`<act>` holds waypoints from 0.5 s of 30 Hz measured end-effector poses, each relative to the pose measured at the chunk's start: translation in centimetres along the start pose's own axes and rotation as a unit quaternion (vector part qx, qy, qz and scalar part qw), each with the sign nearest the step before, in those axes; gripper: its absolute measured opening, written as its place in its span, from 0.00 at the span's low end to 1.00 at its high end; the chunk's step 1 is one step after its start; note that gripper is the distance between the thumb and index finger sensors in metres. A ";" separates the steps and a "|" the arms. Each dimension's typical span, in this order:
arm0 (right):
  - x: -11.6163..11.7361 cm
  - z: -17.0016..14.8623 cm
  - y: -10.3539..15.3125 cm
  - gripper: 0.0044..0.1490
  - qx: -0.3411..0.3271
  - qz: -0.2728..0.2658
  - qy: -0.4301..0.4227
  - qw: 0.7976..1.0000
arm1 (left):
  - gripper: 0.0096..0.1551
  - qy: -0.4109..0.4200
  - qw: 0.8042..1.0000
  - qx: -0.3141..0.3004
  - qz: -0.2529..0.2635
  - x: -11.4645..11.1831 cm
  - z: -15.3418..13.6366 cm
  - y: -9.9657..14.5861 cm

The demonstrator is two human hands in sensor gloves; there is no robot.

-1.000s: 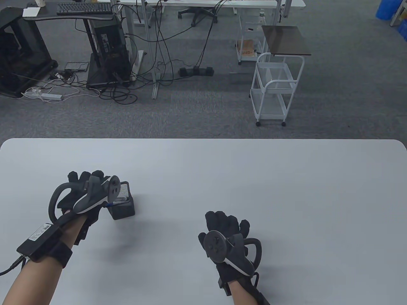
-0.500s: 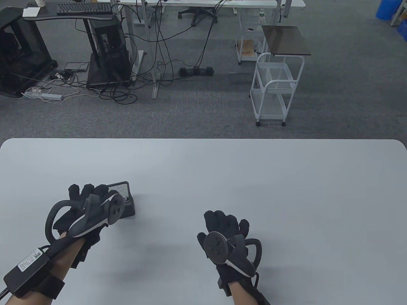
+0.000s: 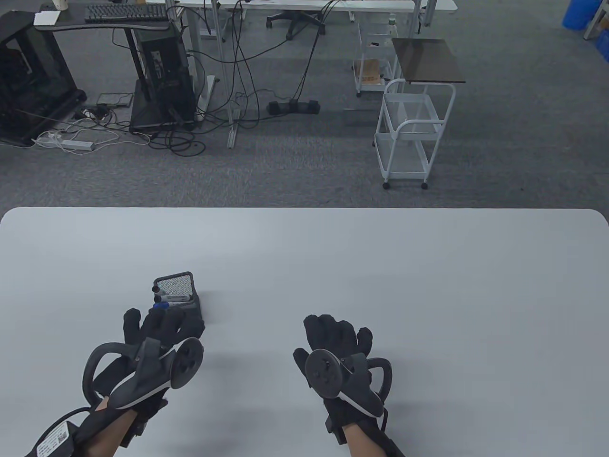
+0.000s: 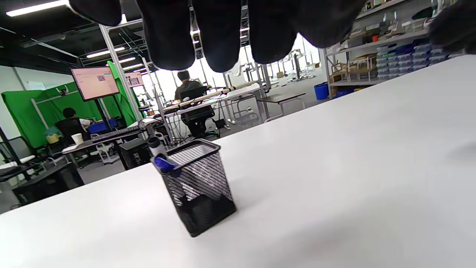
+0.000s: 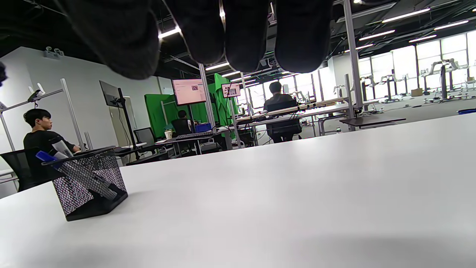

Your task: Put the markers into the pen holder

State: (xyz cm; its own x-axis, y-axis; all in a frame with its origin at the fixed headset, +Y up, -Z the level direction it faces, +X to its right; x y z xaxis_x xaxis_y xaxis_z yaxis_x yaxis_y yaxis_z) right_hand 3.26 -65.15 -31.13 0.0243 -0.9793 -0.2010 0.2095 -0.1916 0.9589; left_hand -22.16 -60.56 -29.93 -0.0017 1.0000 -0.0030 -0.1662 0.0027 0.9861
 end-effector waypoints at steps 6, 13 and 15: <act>0.2 0.5 0.1 0.45 -0.006 -0.002 0.006 1.000 | 0.32 0.053 0.998 -0.012 0.024 -1.5 1.6 0.3; 0.5 0.9 0.1 0.45 -0.014 -0.004 0.011 1.000 | 0.32 0.107 0.994 -0.006 0.031 -4.6 2.6 -0.6; 0.5 0.9 0.1 0.44 -0.017 -0.007 0.013 1.000 | 0.33 0.114 0.993 -0.001 0.039 -5.4 2.8 -1.0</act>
State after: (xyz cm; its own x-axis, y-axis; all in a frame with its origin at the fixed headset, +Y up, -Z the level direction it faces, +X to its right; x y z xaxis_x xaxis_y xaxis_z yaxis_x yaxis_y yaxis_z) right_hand 2.36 -65.75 -30.98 0.0461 -0.9745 -0.2195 0.2440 -0.2021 0.9485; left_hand -19.21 -65.92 -30.43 -0.2383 0.9705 0.0362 -0.1586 -0.0757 0.9844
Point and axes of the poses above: the tracker on the back of each hand, its own z axis roughly to the thumb side, its own y axis roughly from the fingertips to the wrist, x = y × z, the point moved 3 cm from there along -y, roughly from the wrist to the fingertips, and after that the axes turned 15 degrees about y, right-handed, at the moved point
